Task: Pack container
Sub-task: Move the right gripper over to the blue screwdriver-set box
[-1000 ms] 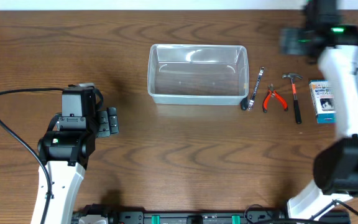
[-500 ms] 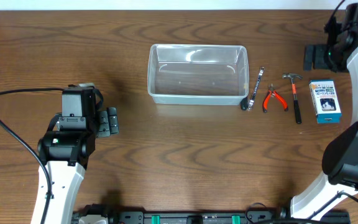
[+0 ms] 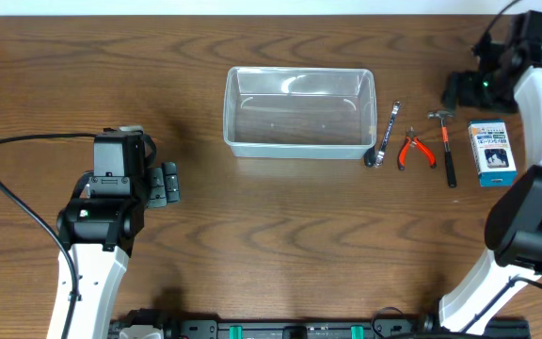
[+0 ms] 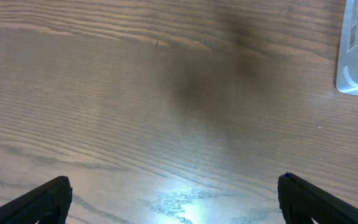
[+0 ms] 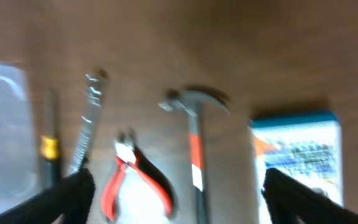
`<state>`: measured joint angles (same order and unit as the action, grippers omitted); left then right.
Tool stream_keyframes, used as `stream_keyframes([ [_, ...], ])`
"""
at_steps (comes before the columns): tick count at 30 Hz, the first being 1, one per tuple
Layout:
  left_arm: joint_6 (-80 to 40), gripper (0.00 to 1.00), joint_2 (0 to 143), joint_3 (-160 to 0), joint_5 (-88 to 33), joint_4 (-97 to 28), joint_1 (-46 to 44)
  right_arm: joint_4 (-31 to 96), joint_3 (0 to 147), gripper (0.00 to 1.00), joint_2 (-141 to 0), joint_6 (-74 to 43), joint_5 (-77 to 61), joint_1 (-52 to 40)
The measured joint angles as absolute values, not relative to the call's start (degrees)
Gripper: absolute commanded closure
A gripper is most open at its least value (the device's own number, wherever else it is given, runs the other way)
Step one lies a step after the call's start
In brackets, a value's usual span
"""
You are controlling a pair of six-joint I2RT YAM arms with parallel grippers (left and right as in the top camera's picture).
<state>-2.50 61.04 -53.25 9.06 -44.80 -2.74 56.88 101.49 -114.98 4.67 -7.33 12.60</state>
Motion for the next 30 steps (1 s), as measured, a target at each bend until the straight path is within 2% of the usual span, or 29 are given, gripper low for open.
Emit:
stream_keyframes([
  [3, -2.5, 0.02, 61.0, -53.3, 9.0, -44.8, -2.7, 53.8, 101.5, 0.51, -115.3, 0.9, -8.8, 9.2],
  [6, -2.5, 0.02, 61.0, -53.3, 9.0, -44.8, -2.7, 51.0, 101.5, 0.71, -116.4, -2.6, -9.7, 4.8],
  [8, -2.5, 0.02, 61.0, -53.3, 9.0, -44.8, -2.7, 49.3, 101.5, 0.76, -118.0, -4.6, -10.0, 2.0],
  [12, -2.5, 0.02, 61.0, -53.3, 9.0, -44.8, -2.7, 46.7, 101.5, 0.97, -122.1, -9.5, -9.0, -2.4],
  [20, -2.5, 0.02, 61.0, -53.3, 9.1, -44.8, -2.7, 43.9, 101.5, 0.99, -127.5, -16.0, -6.8, -3.6],
  [30, -2.5, 0.02, 61.0, -53.3, 9.1, -44.8, -2.7, 40.8, 101.5, 0.99, -129.8, -12.4, -16.8, -5.0],
])
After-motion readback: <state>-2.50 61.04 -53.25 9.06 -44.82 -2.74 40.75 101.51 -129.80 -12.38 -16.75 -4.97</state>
